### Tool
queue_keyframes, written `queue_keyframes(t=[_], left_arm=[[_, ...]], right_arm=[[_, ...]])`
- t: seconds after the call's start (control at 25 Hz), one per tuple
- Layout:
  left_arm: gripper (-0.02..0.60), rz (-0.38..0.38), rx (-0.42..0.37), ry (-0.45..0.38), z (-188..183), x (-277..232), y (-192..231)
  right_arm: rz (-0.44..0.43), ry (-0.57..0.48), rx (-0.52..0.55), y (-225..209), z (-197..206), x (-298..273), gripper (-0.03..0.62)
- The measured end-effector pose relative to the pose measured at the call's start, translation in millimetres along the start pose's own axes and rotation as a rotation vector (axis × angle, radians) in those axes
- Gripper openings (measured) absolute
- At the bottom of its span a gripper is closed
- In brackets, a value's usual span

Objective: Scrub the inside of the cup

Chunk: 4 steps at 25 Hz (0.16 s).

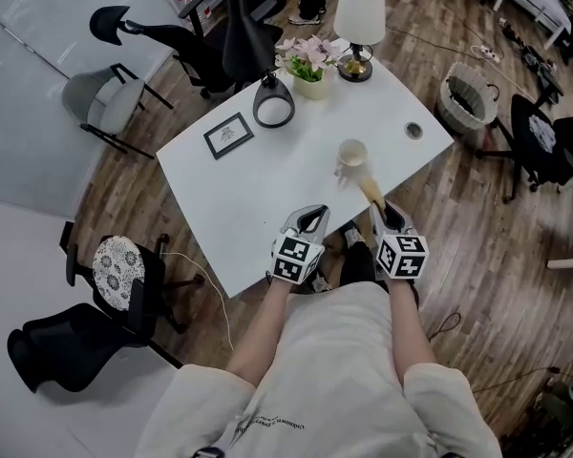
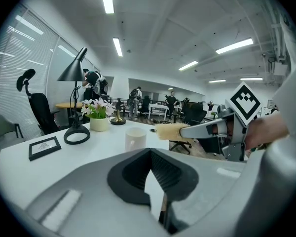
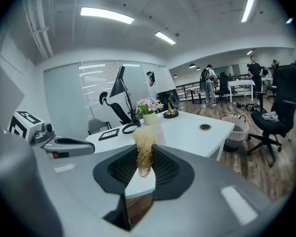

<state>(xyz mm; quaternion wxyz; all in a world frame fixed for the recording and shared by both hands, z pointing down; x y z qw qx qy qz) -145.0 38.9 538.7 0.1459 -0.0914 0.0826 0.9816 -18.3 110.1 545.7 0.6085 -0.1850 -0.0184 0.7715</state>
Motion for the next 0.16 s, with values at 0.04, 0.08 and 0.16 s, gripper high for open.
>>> queue_keyframes(t=[0.04, 0.08, 0.16], left_arm=[[0.001, 0.000, -0.001, 0.000, 0.1, 0.4, 0.7], [0.001, 0.000, -0.001, 0.000, 0.3, 1.2, 1.7], [0.001, -0.002, 0.000, 0.001, 0.9, 3.1, 4.3]], right_arm=[[0.003, 0.001, 0.000, 0.3, 0.7, -0.3, 0.103], [0.005, 0.003, 0.000, 0.9, 1.4, -0.6, 0.103], [0.007, 0.005, 0.002, 2.9, 2.8, -1.7, 0.103]])
Point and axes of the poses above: the fingertips, and each gripper's own axes: x backward along the fingers, y to its left, z out of its underside, the point moved 2 cm from there along x, backward along the fingers, and after that the axes turned 13 degrees about -y, right-handed, at the moved point
